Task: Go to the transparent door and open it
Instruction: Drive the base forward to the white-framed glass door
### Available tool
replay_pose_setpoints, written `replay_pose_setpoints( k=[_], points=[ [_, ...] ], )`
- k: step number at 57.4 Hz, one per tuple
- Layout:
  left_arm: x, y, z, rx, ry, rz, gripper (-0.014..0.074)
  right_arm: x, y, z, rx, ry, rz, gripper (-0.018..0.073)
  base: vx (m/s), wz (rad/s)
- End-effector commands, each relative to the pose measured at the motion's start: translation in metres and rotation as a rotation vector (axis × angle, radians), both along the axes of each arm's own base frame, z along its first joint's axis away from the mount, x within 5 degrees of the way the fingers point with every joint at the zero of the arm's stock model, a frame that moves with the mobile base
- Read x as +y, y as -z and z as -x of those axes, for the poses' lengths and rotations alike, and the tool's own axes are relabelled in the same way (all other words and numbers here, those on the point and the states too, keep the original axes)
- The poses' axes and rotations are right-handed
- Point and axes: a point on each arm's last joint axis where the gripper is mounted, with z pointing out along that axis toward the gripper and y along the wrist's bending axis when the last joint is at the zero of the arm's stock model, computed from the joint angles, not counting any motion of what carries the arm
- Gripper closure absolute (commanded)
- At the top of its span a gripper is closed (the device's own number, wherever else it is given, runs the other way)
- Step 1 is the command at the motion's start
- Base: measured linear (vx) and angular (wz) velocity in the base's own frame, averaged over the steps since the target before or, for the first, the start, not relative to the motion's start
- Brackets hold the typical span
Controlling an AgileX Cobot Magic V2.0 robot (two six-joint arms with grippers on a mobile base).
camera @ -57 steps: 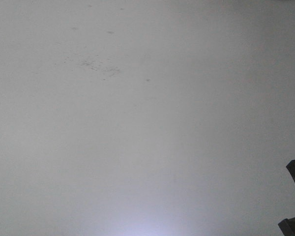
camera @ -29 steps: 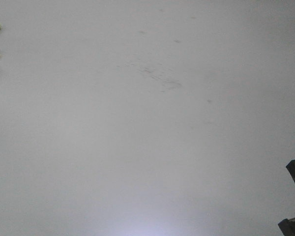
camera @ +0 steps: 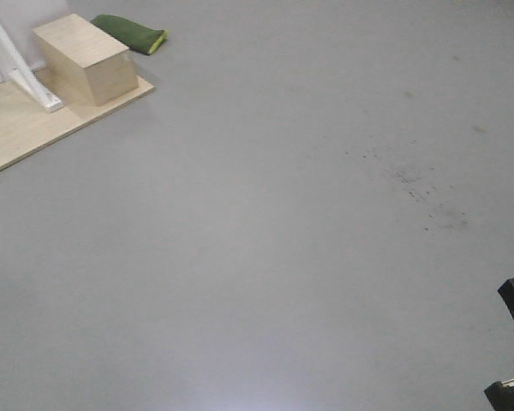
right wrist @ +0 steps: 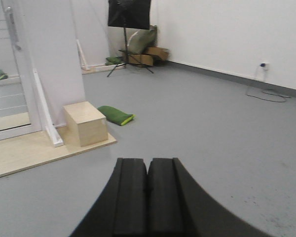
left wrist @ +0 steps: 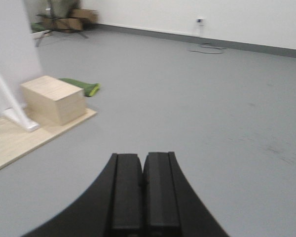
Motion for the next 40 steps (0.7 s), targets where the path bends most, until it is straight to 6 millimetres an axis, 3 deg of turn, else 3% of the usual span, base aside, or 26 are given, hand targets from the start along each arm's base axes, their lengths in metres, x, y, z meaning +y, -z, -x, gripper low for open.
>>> replay_pose_setpoints(
  k=[1,40],
  points=[
    [0.0003,0.0023,-0.0009,-0.062,-0.007,0.017,0.0593,-0.0008,-0.003,0.0004,-0.077,0.01,-0.004,0.0564,0.48,0.67],
    [0.0003,0.0023,-0.0009,-0.062,-0.007,0.017,0.0593,-0.0008,-0.003,0.0004,-0.077,0.01,-0.004,0.0564,0.5,0.48]
  ],
)
